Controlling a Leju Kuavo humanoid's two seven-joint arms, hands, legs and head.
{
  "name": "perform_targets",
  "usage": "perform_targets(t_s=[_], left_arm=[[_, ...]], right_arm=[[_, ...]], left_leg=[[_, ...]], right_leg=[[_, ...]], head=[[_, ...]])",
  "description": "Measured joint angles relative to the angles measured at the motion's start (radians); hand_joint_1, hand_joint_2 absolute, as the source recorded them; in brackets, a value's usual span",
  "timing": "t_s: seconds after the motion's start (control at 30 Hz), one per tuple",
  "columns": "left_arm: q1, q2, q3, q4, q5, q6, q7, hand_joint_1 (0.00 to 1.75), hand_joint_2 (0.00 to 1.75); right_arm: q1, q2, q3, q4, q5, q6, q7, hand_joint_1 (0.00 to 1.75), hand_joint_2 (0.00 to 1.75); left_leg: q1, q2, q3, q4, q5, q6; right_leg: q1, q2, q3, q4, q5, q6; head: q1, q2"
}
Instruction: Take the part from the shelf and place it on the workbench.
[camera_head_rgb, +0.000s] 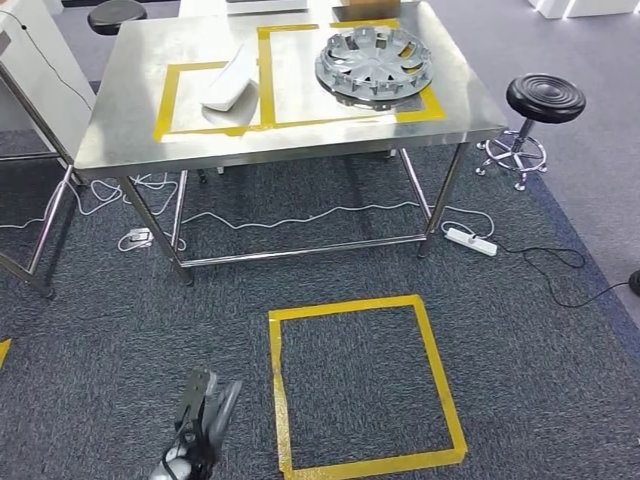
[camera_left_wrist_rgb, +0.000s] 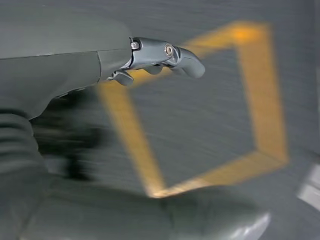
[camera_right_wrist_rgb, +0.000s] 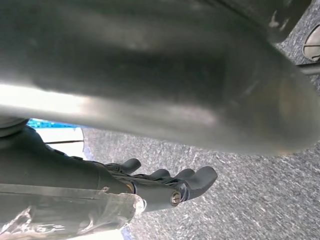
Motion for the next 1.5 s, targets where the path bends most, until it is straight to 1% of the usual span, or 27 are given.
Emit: perform_targets(t_s=[0.07, 0.13, 0.17, 0.2, 0.23, 0.3, 0.37, 0.5, 0.53, 0.6, 0.67, 0.7, 0.73, 0.77, 0.83, 0.9, 0.97, 1.03, 1.07, 1.17, 1.2, 1.23, 1.27, 1.33, 1.37, 1.43, 1.5], left_arm=[[0.014, 0.003, 0.027, 0.079, 0.011, 0.031, 0.067, 0.00, 0.00], [0.028, 0.007, 0.051, 0.139, 0.020, 0.059, 0.119, 0.00, 0.00], [0.035, 0.009, 0.061, 0.163, 0.022, 0.076, 0.145, 0.00, 0.00], [0.043, 0.010, 0.070, 0.182, 0.021, 0.093, 0.171, 0.00, 0.00], [0.050, 0.012, 0.075, 0.198, 0.018, 0.110, 0.193, 0.00, 0.00], [0.062, 0.014, 0.081, 0.223, 0.002, 0.140, 0.230, 0.00, 0.00], [0.067, 0.016, 0.082, 0.243, -0.019, 0.161, 0.256, 0.00, 0.00], [0.068, 0.017, 0.080, 0.270, -0.046, 0.181, 0.288, 0.00, 0.00], [0.068, 0.017, 0.078, 0.275, -0.054, 0.189, 0.300, 0.00, 0.00], [0.068, 0.016, 0.075, 0.282, -0.067, 0.216, 0.328, 0.00, 0.00], [0.070, 0.015, 0.074, 0.286, -0.074, 0.246, 0.349, 0.00, 0.00], [0.072, 0.014, 0.073, 0.288, -0.077, 0.258, 0.354, 0.00, 0.00], [0.073, 0.014, 0.073, 0.289, -0.079, 0.266, 0.356, 0.00, 0.00], [0.074, 0.013, 0.073, 0.290, -0.080, 0.273, 0.357, 0.00, 0.00], [0.073, 0.010, 0.073, 0.290, -0.080, 0.280, 0.356, 0.00, 0.00], [0.071, 0.006, 0.073, 0.290, -0.081, 0.284, 0.356, 0.00, 0.00], [0.072, 0.004, 0.073, 0.291, -0.081, 0.285, 0.356, 0.00, 0.00], [0.074, 0.004, 0.073, 0.293, -0.081, 0.286, 0.356, 0.00, 0.00], [0.074, 0.004, 0.073, 0.293, -0.081, 0.286, 0.356, 0.00, 0.00], [0.074, 0.003, 0.073, 0.294, -0.087, 0.285, 0.357, 0.00, 0.00], [0.075, 0.003, 0.072, 0.295, -0.094, 0.283, 0.359, 0.00, 0.00], [0.075, 0.003, 0.070, 0.296, -0.106, 0.279, 0.365, 0.00, 0.00], [0.075, 0.003, 0.065, 0.297, -0.123, 0.273, 0.373, 0.00, 0.00], [0.075, 0.003, 0.045, 0.299, -0.163, 0.268, 0.394, 0.00, 0.00], [0.075, 0.003, 0.032, 0.299, -0.183, 0.269, 0.407, 0.00, 0.00], [0.075, 0.004, 0.005, 0.302, -0.215, 0.276, 0.439, 0.00, 0.00], [0.074, 0.004, -0.017, 0.304, -0.230, 0.273, 0.465, 0.00, 0.00]], right_arm=[[0.002, 0.000, -0.004, 0.000, -0.006, -0.010, 0.001, 0.00, 0.00], [0.002, 0.000, -0.009, 0.000, -0.014, -0.021, 0.003, 0.00, 0.00], [0.002, -0.001, -0.013, 0.000, -0.019, -0.027, 0.004, 0.00, 0.00], [0.003, -0.001, -0.018, 0.000, -0.023, -0.034, 0.003, 0.00, 0.00], [0.003, -0.001, -0.023, 0.000, -0.027, -0.040, 0.002, 0.00, 0.00], [0.002, -0.001, -0.030, 0.000, -0.032, -0.054, 0.000, 0.00, 0.00], [-0.003, -0.001, -0.036, 0.000, -0.035, -0.062, -0.003, 0.00, 0.00], [-0.003, -0.002, -0.048, 0.000, -0.039, -0.066, -0.006, 0.00, 0.00], [-0.003, -0.002, -0.051, 0.000, -0.041, -0.066, -0.008, 0.00, 0.00], [-0.003, -0.002, -0.055, 0.000, -0.053, -0.062, -0.020, 0.00, 0.00], [-0.002, -0.002, -0.065, 0.000, -0.070, -0.057, -0.036, 0.00, 0.00], [-0.001, -0.002, -0.071, 0.000, -0.076, -0.056, -0.040, 0.00, 0.00], [0.001, -0.002, -0.076, 0.000, -0.079, -0.057, -0.042, 0.00, 0.00], [0.002, -0.002, -0.079, 0.000, -0.078, -0.059, -0.042, 0.00, 0.00], [0.002, -0.002, -0.080, 0.000, -0.072, -0.066, -0.039, 0.00, 0.00], [0.002, -0.002, -0.080, 0.000, -0.067, -0.074, -0.034, 0.00, 0.00], [0.002, -0.002, -0.080, 0.000, -0.066, -0.078, -0.032, 0.00, 0.00], [0.004, -0.002, -0.080, 0.000, -0.066, -0.079, -0.031, 0.00, 0.00], [0.005, -0.002, -0.080, 0.000, -0.065, -0.080, -0.030, 0.00, 0.00], [0.005, -0.002, -0.080, 0.000, -0.057, -0.094, -0.021, 0.00, 0.00], [0.006, -0.002, -0.080, 0.000, -0.051, -0.105, -0.013, 0.00, 0.00], [0.007, -0.002, -0.080, 0.000, -0.046, -0.118, -0.003, 0.00, 0.00], [0.007, -0.002, -0.080, 0.000, -0.043, -0.131, 0.009, 0.00, 0.00], [0.005, -0.002, -0.080, 0.000, -0.042, -0.150, 0.028, 0.00, 0.00], [0.001, -0.002, -0.080, 0.000, -0.043, -0.155, 0.034, 0.00, 0.00], [-0.004, -0.002, -0.080, 0.000, -0.045, -0.159, 0.040, 0.00, 0.00], [-0.003, -0.003, -0.080, 0.000, -0.047, -0.160, 0.045, 0.00, 0.00]], left_leg=[[0.004, 0.001, -0.003, -0.004, 0.007, 0.009], [0.002, 0.001, -0.009, -0.004, 0.012, 0.013], [0.002, 0.001, -0.011, -0.004, 0.014, 0.014], [0.001, 0.001, -0.013, -0.003, 0.015, 0.014], [0.001, 0.001, -0.014, -0.002, 0.017, 0.014], [0.000, -0.001, -0.016, 0.001, 0.019, 0.011], [-0.003, -0.002, -0.019, 0.007, 0.020, 0.004], [0.000, -0.002, -0.030, 0.017, 0.021, -0.018], [0.001, -0.002, -0.039, 0.036, 0.005, -0.024], [0.005, -0.002, -0.082, 0.135, -0.062, -0.037], [0.012, -0.002, -0.135, 0.260, -0.122, -0.046], [0.015, -0.002, -0.144, 0.288, -0.128, -0.049], [0.017, -0.002, -0.136, 0.281, -0.115, -0.051], [0.020, -0.002, -0.110, 0.238, -0.088, -0.052], [0.024, -0.002, -0.032, 0.104, -0.034, -0.055], [0.024, -0.005, 0.008, 0.023, -0.016, -0.046], [0.021, -0.007, 0.004, 0.017, -0.017, -0.029], [0.020, -0.006, 0.001, 0.017, -0.012, -0.013], [0.020, -0.006, 0.000, 0.016, -0.008, -0.006], [0.016, -0.004, -0.007, 0.016, -0.004, 0.005], [0.014, -0.004, -0.008, 0.016, -0.003, 0.006], [0.012, -0.004, -0.009, 0.016, -0.002, 0.007], [0.011, -0.005, -0.009, 0.017, -0.002, 0.007], [0.009, -0.003, -0.007, 0.018, -0.002, 0.005], [0.006, -0.001, -0.007, 0.020, -0.002, 0.002], [0.002, 0.006, -0.009, 0.023, -0.002, -0.007], [0.003, 0.014, -0.011, 0.023, -0.002, -0.018]], right_leg=[[-0.001, -0.005, -0.031, 0.072, -0.052, 0.009], [-0.001, -0.007, -0.086, 0.209, -0.124, 0.015], [-0.001, -0.007, -0.105, 0.263, -0.144, 0.016], [-0.001, -0.007, -0.108, 0.283, -0.146, 0.017], [-0.001, -0.007, -0.089, 0.259, -0.129, 0.016], [-0.001, -0.007, -0.008, 0.123, -0.073, 0.012], [0.000, -0.006, 0.054, 0.011, -0.043, 0.004], [0.003, -0.006, 0.059, -0.012, -0.031, -0.020], [0.001, -0.007, 0.057, -0.014, -0.026, -0.026], [-0.003, -0.009, 0.049, -0.016, -0.018, -0.034], [-0.004, -0.010, 0.040, -0.016, -0.012, -0.034], [-0.004, -0.010, 0.036, -0.016, -0.010, -0.032], [-0.005, -0.010, 0.033, -0.015, -0.007, -0.029], [-0.007, -0.010, 0.031, -0.015, -0.005, -0.026], [-0.008, -0.009, 0.028, -0.013, -0.002, -0.016], [-0.006, -0.008, 0.023, -0.011, 0.002, -0.003], [-0.007, -0.008, 0.019, -0.013, 0.006, 0.009], [-0.011, -0.008, 0.008, 0.007, -0.010, 0.019], [-0.011, -0.009, -0.009, 0.044, -0.036, 0.022], [-0.009, -0.009, -0.091, 0.238, -0.134, 0.023], [-0.008, -0.009, -0.105, 0.276, -0.145, 0.022], [-0.007, -0.009, -0.101, 0.277, -0.137, 0.020], [-0.005, -0.009, -0.077, 0.238, -0.112, 0.017], [-0.001, -0.024, -0.001, 0.099, -0.054, 0.009], [0.001, -0.032, 0.028, 0.043, -0.037, 0.005], [0.005, -0.038, 0.046, -0.001, -0.031, -0.004], [0.004, -0.025, 0.042, -0.003, -0.025, -0.015]], head=[[0.003, 0.000], [0.006, 0.000], [0.005, 0.000], [0.005, 0.000], [0.005, 0.000], [0.006, 0.000], [0.004, 0.000], [0.003, 0.000], [0.000, 0.000], [-0.005, 0.000], [-0.008, 0.000], [-0.008, 0.000], [-0.008, 0.000], [-0.008, 0.000], [-0.011, 0.000], [-0.014, 0.000], [-0.014, 0.000], [-0.012, 0.000], [-0.010, 0.000], [-0.006, 0.000], [-0.006, 0.000], [-0.006, 0.000], [-0.006, 0.000], [-0.005, 0.000], [-0.004, 0.000], [-0.004, 0.000], [-0.003, 0.000]])
